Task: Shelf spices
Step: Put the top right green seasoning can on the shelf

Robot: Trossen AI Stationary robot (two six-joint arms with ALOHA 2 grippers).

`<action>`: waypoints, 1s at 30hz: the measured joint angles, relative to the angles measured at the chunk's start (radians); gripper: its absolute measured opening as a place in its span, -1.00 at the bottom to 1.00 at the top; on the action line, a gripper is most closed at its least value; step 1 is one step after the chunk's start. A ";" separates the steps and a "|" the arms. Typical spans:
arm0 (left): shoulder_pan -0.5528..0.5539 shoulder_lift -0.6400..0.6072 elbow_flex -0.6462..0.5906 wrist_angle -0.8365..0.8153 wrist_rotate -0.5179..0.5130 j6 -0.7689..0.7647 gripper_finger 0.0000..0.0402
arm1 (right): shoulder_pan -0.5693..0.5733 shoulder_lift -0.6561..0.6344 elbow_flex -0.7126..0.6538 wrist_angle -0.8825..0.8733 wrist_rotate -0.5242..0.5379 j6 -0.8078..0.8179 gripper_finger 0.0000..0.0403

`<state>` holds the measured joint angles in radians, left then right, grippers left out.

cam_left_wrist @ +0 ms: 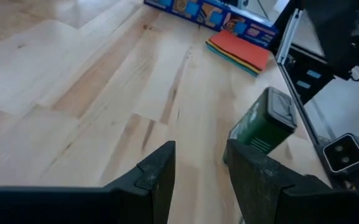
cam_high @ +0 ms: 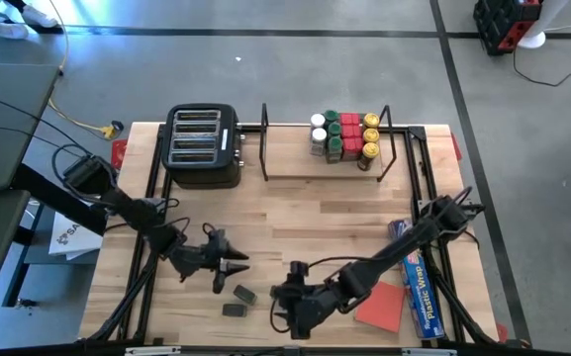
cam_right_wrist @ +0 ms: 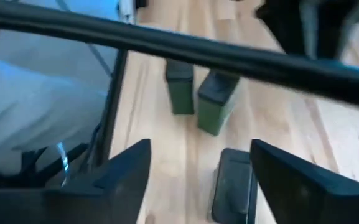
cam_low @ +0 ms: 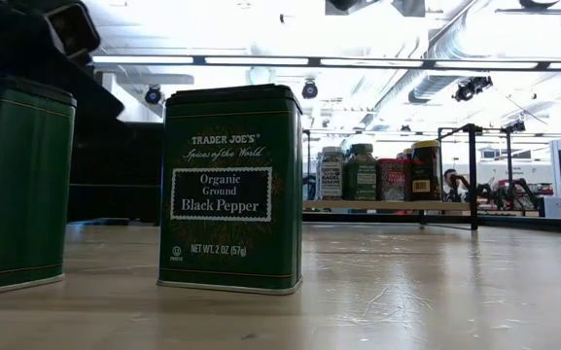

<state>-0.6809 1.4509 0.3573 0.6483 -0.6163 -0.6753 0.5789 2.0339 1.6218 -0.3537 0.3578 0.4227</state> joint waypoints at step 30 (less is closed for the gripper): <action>-0.049 0.000 -0.001 -0.008 -0.087 -0.005 -0.31 | -0.016 0.136 0.000 -0.042 0.110 0.074 0.35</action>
<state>-0.7303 1.4509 0.3561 0.6400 -0.7036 -0.6800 0.5632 2.1695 1.6218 -0.3959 0.4683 0.4963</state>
